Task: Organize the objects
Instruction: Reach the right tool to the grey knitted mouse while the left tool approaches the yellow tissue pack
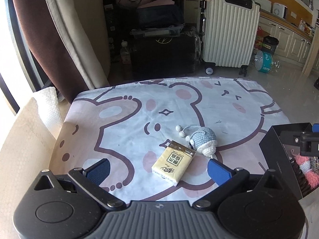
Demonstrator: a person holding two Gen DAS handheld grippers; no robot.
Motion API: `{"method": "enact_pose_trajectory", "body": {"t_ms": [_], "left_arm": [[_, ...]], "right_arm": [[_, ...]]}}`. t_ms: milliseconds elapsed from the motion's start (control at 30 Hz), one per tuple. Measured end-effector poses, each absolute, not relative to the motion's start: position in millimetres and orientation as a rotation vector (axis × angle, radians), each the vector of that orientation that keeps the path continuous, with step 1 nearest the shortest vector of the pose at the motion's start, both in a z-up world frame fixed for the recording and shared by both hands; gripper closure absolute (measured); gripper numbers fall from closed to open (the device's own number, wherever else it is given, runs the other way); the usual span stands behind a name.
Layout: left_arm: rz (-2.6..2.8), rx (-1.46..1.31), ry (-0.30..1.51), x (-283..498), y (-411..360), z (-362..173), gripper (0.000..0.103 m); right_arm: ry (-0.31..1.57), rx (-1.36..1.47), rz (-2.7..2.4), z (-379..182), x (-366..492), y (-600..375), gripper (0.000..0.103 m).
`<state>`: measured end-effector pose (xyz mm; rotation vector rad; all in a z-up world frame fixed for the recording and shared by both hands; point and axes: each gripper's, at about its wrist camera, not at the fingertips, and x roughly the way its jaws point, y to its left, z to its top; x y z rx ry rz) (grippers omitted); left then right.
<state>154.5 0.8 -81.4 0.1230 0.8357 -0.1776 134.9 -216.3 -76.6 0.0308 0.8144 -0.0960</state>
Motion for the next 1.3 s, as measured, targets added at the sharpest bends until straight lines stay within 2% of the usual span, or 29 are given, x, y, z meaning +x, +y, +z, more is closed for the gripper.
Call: {"method": "enact_pose_trajectory", "body": {"t_ms": [267, 400, 733, 1300], "left_arm": [[-0.25, 0.146, 0.87, 163.9, -8.9, -95.8, 0.012], [-0.302, 0.173, 0.889, 169.2, -16.7, -105.3, 0.02], [-0.282, 0.113, 0.964, 185.2, -16.8, -130.1, 0.024], [-0.172, 0.18, 1.066, 201.5, -10.0, -164.3, 0.025]], "right_arm": [[0.839, 0.027, -0.024, -69.2, 155.8, -205.6, 0.0], [0.858, 0.009, 0.014, -69.5, 169.5, -192.1, 0.0], [0.876, 0.085, 0.065, -95.5, 196.9, -172.6, 0.0], [0.951, 0.181, 0.174, -148.8, 242.6, -156.7, 0.0]]}}
